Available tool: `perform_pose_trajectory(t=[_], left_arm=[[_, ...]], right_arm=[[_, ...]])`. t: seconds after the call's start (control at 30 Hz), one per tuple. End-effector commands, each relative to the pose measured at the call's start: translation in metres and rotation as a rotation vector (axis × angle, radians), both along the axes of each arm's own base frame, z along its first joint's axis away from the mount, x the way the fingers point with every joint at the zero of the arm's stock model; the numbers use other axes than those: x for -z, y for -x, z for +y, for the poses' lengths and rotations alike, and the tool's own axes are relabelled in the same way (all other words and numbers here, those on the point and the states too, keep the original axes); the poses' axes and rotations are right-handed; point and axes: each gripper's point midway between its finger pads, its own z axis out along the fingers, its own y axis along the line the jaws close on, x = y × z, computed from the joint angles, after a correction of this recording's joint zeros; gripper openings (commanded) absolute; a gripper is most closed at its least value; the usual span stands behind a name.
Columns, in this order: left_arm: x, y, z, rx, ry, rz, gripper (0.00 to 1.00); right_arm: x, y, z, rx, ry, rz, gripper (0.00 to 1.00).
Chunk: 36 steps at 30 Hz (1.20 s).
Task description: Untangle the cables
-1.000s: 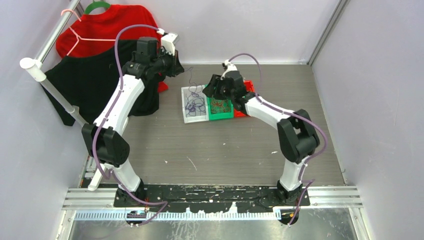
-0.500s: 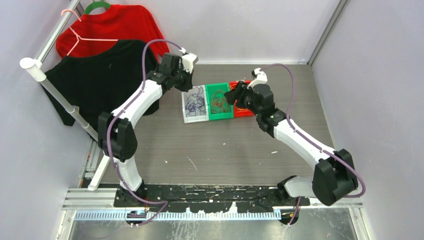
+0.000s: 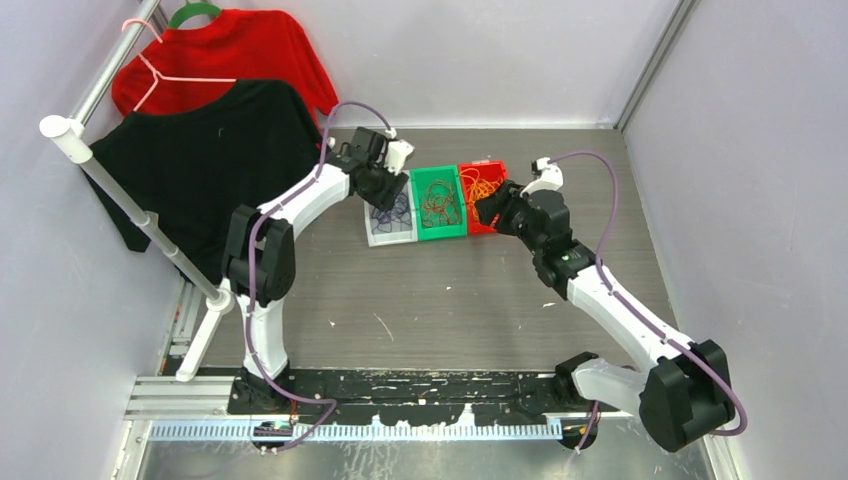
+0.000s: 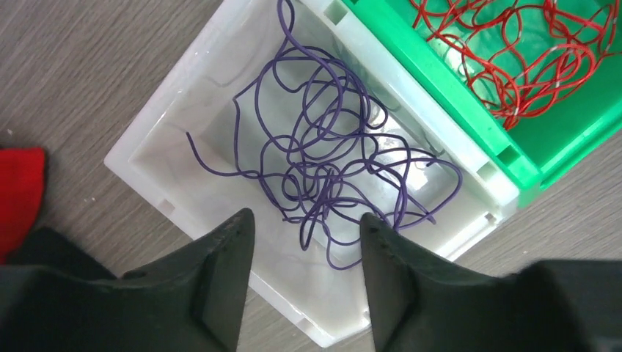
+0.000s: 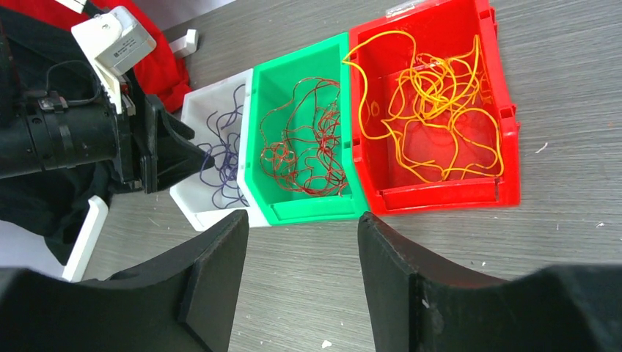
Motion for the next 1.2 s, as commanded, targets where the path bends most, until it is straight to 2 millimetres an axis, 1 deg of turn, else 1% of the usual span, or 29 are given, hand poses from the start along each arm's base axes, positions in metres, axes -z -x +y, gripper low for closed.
perform_pose_trajectory(t=[0.0,0.07,0.17,0.3,0.4,0.47,0.5,0.53,0.57,0.6,0.7,0.77,0.83,0.9,0.97,1.0,1.03,1.07,1.1,1.13,1.17], left_arm=[[-0.061,-0.002,0.006,0.037,-0.014,-0.112,0.67],[-0.076,0.006,0.011,0.061,-0.027,-0.133,0.82],[-0.095,0.021,0.020,0.088,-0.041,-0.139,0.95],[-0.115,0.037,0.033,0.097,-0.044,-0.155,1.00],[-0.128,0.043,0.046,0.086,-0.041,-0.167,0.99],[-0.136,0.049,0.055,0.075,-0.025,-0.162,0.99],[-0.137,0.052,0.061,0.069,-0.017,-0.157,0.99],[-0.139,0.056,0.067,0.064,-0.006,-0.148,0.99],[-0.138,0.063,0.071,0.063,0.010,-0.127,0.99],[-0.138,0.069,0.078,0.054,0.030,-0.112,1.00],[-0.127,0.088,0.096,0.021,0.089,-0.081,1.00],[-0.121,0.091,0.109,-0.013,0.127,-0.131,1.00],[-0.104,0.093,0.122,-0.048,0.149,-0.161,1.00],[-0.080,0.093,0.134,-0.090,0.171,-0.175,0.99],[-0.057,0.091,0.143,-0.137,0.199,-0.176,1.00],[-0.049,0.088,0.146,-0.154,0.218,-0.189,1.00],[-0.036,0.089,0.149,-0.177,0.229,-0.175,1.00],[-0.028,0.085,0.151,-0.197,0.247,-0.190,1.00],[-0.019,0.085,0.152,-0.212,0.261,-0.191,1.00],[-0.011,0.084,0.154,-0.223,0.270,-0.197,1.00],[0.002,0.086,0.156,-0.239,0.272,-0.198,1.00]], right_arm=[[-0.027,-0.002,-0.011,0.038,-0.008,-0.074,0.63],[-0.029,-0.001,-0.019,0.062,0.004,-0.077,0.65],[-0.031,0.000,-0.032,0.099,0.025,-0.084,0.70],[-0.034,0.003,-0.048,0.149,0.058,-0.092,0.73],[-0.033,0.006,-0.063,0.197,0.078,-0.092,0.74],[-0.029,0.008,-0.075,0.240,0.088,-0.092,0.76],[-0.025,0.010,-0.081,0.265,0.095,-0.089,0.79],[-0.022,0.012,-0.088,0.293,0.107,-0.089,0.85],[-0.019,0.013,-0.099,0.344,0.128,-0.091,0.98],[-0.014,0.015,-0.110,0.390,0.155,-0.093,1.00],[-0.001,0.026,-0.151,0.584,0.233,-0.109,1.00],[0.010,0.034,-0.178,0.713,0.307,-0.125,1.00],[0.024,0.041,-0.202,0.837,0.352,-0.142,1.00],[0.040,0.043,-0.221,0.925,0.376,-0.131,1.00],[0.057,0.039,-0.232,0.962,0.359,-0.096,1.00],[0.066,0.035,-0.232,0.956,0.345,-0.079,1.00],[0.073,0.032,-0.233,0.958,0.348,-0.070,1.00],[0.078,0.031,-0.236,0.967,0.368,-0.069,1.00],[0.078,0.026,-0.236,0.972,0.366,-0.101,1.00],[0.087,0.023,-0.238,0.957,0.414,-0.088,1.00],[0.090,0.020,-0.238,0.948,0.441,-0.090,1.00]])
